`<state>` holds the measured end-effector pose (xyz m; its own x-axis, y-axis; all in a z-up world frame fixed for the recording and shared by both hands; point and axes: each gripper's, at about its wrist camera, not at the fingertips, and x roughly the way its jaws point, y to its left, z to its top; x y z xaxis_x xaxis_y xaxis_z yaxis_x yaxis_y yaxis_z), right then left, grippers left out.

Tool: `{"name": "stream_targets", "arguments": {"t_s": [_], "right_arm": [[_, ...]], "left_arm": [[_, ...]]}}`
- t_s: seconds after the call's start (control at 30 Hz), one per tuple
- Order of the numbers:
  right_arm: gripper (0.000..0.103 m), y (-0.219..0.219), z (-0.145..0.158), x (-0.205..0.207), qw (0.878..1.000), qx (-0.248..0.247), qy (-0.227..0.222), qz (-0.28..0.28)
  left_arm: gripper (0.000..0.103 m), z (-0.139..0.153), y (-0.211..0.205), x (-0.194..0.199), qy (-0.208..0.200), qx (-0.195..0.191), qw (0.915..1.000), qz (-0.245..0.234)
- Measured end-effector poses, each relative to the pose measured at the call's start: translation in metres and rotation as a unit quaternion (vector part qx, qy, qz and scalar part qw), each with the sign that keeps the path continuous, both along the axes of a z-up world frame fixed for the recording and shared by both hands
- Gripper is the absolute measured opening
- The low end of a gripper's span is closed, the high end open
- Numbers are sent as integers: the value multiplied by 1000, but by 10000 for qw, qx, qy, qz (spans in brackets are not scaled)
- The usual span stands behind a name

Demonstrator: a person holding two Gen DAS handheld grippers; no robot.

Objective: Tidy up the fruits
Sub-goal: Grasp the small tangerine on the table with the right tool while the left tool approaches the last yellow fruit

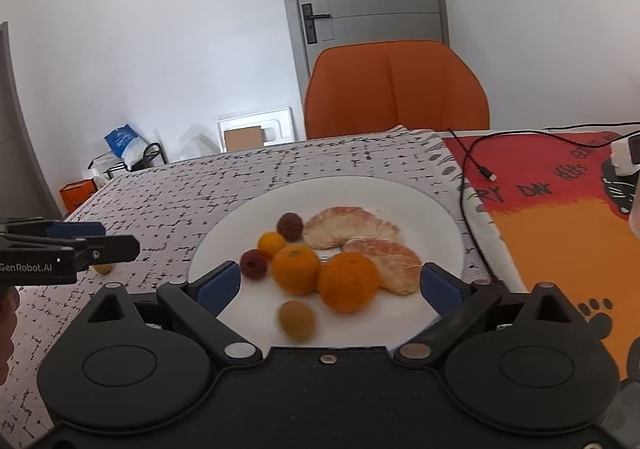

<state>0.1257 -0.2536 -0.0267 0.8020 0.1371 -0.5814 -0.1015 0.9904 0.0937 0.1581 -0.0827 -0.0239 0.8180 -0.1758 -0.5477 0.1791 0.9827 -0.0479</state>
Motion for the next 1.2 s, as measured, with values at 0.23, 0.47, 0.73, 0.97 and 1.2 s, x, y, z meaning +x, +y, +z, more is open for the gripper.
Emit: {"name": "stream_targets", "arguments": {"t_s": [0.23,0.47,0.73,0.97,1.2], "right_arm": [[100,16,0,1,9998,54,48,171],[103,37,3,1,9991,125,31,413],[103,61,0,-5,9972,126,108,725],[103,80,0,-14,9955,117,161,928],[103,103,-2,-25,9919,135,198,1249]], "left_arm": [[83,-1,29,-12,-17,35,9992,385],[86,-4,51,-23,34,11,9980,629],[87,-10,70,-37,66,-45,9967,806],[87,-15,85,-53,71,-146,9958,901],[87,-19,100,-68,97,-165,9945,1028]]}}
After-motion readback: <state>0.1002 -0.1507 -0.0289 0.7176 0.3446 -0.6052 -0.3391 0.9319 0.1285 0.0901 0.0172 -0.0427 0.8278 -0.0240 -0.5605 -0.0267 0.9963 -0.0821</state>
